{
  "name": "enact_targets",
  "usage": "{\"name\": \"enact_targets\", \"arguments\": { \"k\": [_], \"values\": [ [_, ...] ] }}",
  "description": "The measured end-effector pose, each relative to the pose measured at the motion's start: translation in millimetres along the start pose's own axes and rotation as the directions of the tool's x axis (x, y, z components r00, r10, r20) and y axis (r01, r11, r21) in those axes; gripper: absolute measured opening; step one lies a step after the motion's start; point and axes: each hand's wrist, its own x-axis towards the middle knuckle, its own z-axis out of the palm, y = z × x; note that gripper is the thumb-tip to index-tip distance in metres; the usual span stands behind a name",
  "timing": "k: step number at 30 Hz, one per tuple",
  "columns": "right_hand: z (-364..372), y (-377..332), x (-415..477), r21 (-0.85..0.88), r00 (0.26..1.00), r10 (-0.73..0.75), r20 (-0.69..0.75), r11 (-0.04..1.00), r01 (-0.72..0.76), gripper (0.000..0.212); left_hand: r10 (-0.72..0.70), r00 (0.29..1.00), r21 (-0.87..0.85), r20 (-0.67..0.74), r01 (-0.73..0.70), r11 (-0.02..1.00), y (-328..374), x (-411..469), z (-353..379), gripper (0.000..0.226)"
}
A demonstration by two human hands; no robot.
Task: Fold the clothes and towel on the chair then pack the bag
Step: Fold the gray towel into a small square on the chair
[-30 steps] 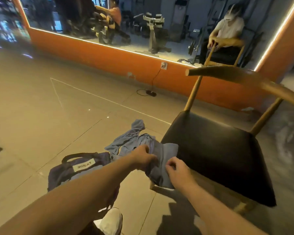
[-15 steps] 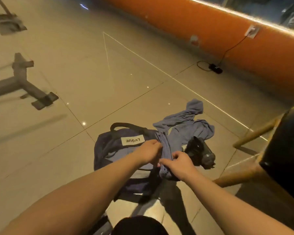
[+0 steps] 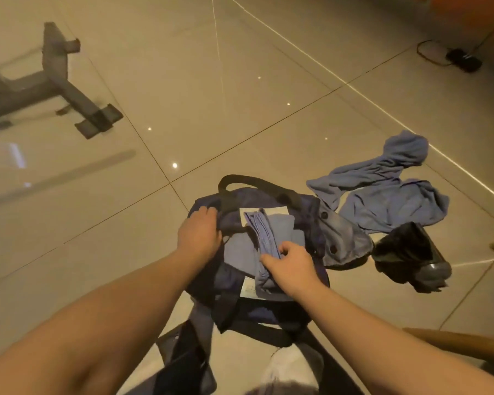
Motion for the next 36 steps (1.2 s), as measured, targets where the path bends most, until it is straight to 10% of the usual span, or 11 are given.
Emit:
{"name": "enact_targets", "arguments": {
  "k": [10, 18, 22, 36],
  "values": [
    [24, -26, 2, -0.325, 0.982, -0.083, 0.171, 0.936, 0.135, 0.029, -0.006, 0.994, -0.107, -0.112, -0.006, 0.994, -6, 10, -28, 0.021],
    [43, -71, 27, -0.209, 0.984, -0.091, -0.153, 0.976, 0.058, 0.020, 0.047, 0.987, -0.125, -0.152, -0.066, 0.990, -2, -4, -44, 0.021],
    [67, -71, 34, -0.369, 0.999, -0.051, -0.018, 0.929, 0.041, 0.034, 0.049, 0.991, -0.111, -0.126, -0.063, 0.992, -13, -11, -33, 0.020],
    [58, -45, 20, 0.037, 0.988, -0.146, 0.050, 0.989, 0.144, 0.056, -0.133, 0.981, 0.120, 0.144, 0.116, 0.986, -47, -28, 22, 0.039]
  ]
}}
